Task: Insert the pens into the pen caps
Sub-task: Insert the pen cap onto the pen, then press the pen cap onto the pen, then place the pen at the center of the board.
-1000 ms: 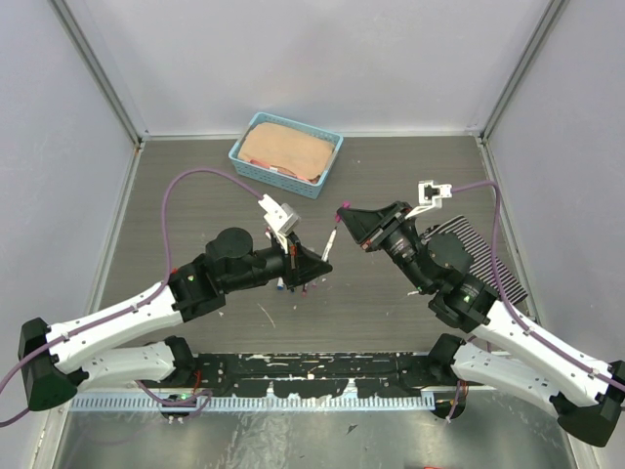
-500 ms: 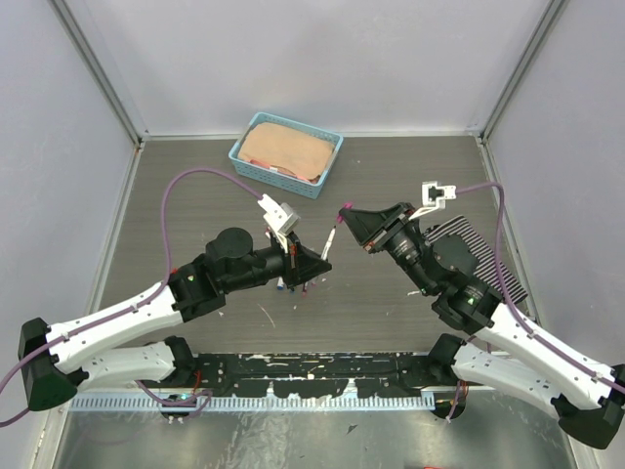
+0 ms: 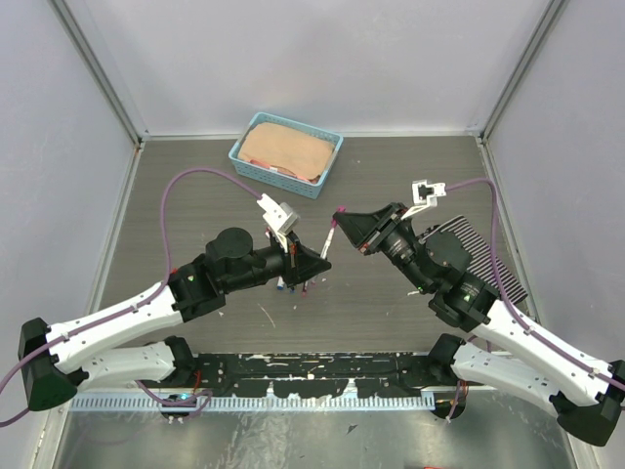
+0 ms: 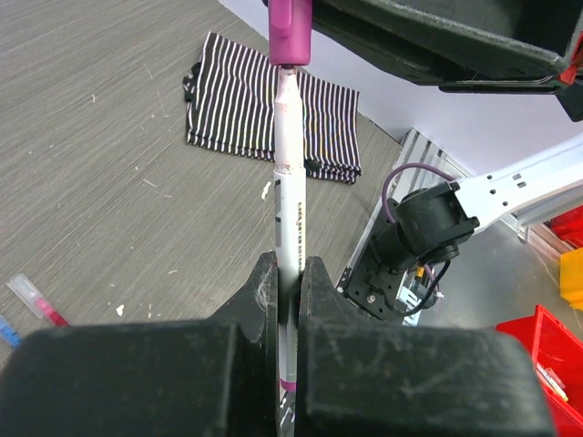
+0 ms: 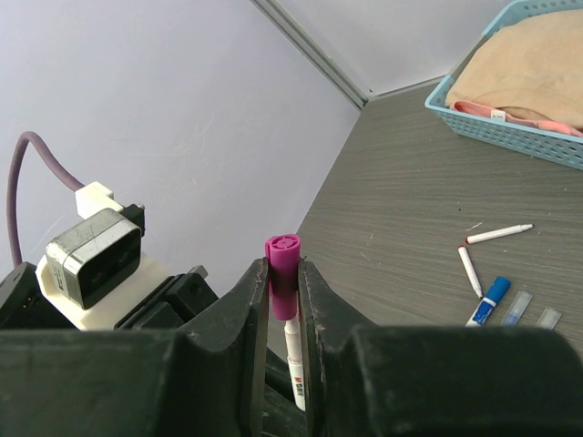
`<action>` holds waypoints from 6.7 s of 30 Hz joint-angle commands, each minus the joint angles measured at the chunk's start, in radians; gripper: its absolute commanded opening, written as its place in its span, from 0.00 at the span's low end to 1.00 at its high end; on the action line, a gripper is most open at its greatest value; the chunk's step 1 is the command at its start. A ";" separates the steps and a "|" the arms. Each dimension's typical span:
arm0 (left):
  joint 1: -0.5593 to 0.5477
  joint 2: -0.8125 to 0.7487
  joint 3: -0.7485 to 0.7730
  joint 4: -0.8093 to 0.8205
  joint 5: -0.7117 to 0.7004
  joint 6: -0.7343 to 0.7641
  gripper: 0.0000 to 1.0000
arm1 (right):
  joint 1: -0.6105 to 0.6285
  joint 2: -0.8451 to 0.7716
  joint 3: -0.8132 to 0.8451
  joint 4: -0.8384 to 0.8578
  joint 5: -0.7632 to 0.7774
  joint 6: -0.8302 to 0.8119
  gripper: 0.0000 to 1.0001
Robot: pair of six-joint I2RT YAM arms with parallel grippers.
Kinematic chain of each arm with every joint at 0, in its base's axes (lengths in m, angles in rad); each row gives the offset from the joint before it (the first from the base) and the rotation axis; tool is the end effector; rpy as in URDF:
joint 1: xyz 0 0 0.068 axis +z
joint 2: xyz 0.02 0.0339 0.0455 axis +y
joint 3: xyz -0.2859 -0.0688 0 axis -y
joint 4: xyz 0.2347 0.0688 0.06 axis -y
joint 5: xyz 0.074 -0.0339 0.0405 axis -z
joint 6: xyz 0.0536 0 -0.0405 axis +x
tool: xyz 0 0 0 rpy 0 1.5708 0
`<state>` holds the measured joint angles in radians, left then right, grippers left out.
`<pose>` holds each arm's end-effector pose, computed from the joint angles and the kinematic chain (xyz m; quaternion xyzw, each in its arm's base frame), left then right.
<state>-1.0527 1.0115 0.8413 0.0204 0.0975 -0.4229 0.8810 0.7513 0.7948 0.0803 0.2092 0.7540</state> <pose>0.1122 -0.2073 0.3562 0.2647 0.7101 -0.4655 0.4572 0.1158 0.1228 0.3944 0.0363 0.6620 0.4964 0.5603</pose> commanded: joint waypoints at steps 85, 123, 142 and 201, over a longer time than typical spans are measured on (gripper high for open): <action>-0.004 -0.011 0.013 0.019 -0.023 0.019 0.00 | -0.004 0.172 0.274 -0.280 -0.070 -0.080 0.31; -0.005 -0.126 0.184 0.098 -0.138 0.044 0.00 | 0.314 0.138 0.057 -0.402 0.055 0.011 0.00; -0.004 -0.069 0.220 0.120 -0.121 0.044 0.00 | 0.525 0.155 -0.018 -0.456 0.222 0.118 0.00; 0.010 0.904 0.478 -0.575 -0.481 -0.357 0.12 | -0.093 -0.022 0.117 -0.838 0.226 -0.056 0.76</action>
<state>-1.0477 1.8877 1.2739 -0.5495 -0.3618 -0.7643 0.7937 0.7437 0.9119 -0.7864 0.4347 0.6914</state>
